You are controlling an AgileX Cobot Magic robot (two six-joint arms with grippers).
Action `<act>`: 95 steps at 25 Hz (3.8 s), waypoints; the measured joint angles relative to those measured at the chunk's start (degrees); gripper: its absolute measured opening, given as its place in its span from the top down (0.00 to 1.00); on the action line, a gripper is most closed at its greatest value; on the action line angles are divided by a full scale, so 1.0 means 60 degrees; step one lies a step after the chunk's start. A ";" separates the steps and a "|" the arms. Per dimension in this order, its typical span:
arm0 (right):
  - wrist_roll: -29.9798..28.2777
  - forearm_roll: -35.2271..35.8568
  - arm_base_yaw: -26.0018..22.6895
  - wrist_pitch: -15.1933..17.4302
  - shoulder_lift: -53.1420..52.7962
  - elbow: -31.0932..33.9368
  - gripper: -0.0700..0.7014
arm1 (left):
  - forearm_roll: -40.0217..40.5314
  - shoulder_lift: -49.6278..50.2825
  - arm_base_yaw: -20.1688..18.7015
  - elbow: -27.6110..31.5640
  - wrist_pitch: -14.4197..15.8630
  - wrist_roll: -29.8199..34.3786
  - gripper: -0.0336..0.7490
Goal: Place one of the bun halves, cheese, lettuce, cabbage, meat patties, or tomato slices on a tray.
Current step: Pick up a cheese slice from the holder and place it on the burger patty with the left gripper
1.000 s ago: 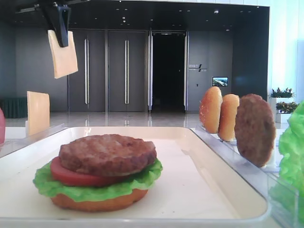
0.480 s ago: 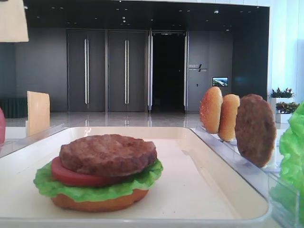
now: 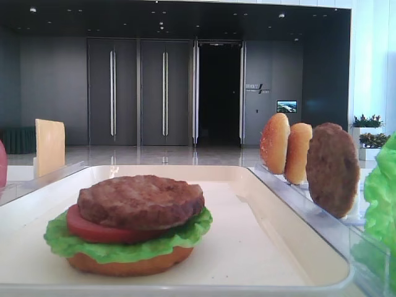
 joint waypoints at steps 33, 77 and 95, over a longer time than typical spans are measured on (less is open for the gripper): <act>0.0000 0.0000 0.0000 0.0000 0.0000 0.0000 0.44 | -1.0245 0.1272 0.0000 0.2305 -0.2705 0.7209 0.92; 0.0000 0.0000 0.0031 0.0057 0.0000 0.0000 0.44 | -1.3535 0.4700 0.0000 0.3894 -0.2591 1.1489 0.92; 0.0000 0.0000 0.0166 0.0064 0.0000 0.0000 0.44 | -1.4163 0.5693 0.0000 0.3894 -0.2332 1.2622 0.92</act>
